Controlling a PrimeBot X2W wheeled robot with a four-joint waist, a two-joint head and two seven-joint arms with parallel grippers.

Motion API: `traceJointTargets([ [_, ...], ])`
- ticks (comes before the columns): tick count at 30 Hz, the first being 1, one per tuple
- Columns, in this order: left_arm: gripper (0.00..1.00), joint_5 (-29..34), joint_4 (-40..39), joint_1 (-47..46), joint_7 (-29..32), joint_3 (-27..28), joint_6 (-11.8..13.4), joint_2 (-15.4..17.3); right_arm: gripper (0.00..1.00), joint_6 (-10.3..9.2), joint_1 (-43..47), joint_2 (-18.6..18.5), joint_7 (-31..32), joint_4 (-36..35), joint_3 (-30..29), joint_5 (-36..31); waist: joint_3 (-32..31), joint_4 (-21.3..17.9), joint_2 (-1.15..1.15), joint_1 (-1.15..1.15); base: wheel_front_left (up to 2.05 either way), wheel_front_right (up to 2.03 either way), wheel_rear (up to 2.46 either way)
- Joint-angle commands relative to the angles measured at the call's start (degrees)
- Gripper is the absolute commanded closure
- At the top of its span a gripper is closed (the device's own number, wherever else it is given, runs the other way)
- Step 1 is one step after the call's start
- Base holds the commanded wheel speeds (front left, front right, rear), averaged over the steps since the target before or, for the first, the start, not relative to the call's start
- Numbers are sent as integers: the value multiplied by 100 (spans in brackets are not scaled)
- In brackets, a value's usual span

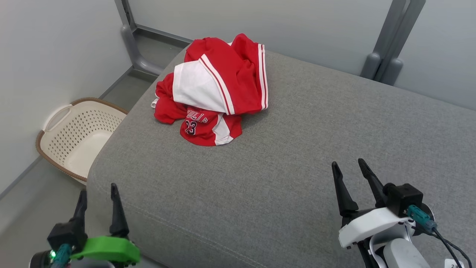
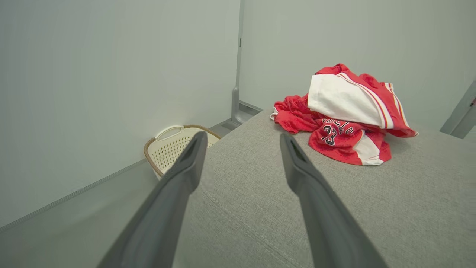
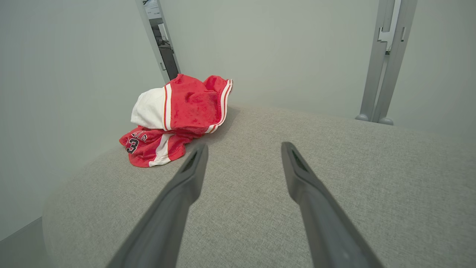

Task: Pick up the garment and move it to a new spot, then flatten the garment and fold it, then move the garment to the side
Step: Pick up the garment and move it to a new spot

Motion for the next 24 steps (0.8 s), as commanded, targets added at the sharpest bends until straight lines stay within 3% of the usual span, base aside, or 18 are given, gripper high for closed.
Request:
traceJointTargets([
  [1, 0, -35, 201, -341, 15, -64, -68, 25, 0, 2, 106, -27, -28, -32, -56, -35, 13, 12, 0, 0, 0, 0, 0],
  [7, 0, -378, 1528, -1820, 537, -378, -368, 2, 0, 1, 527, -26, -15, -224, -242, -209, 54, -29, 0, 0, 0, 0, 0],
  [14, 0, -1059, 2586, -3462, 1014, -60, -307, 17, 0, 1, 357, -30, 449, -999, -140, -655, 926, -1137, 0, 0, 0, 0, 0],
  [24, 0, -1588, 3464, -4839, 1794, 365, -405, 613, 0, 1, 94, -28, 858, -1968, -108, -803, 2111, -2526, 0, 0, 0, 0, 0],
])
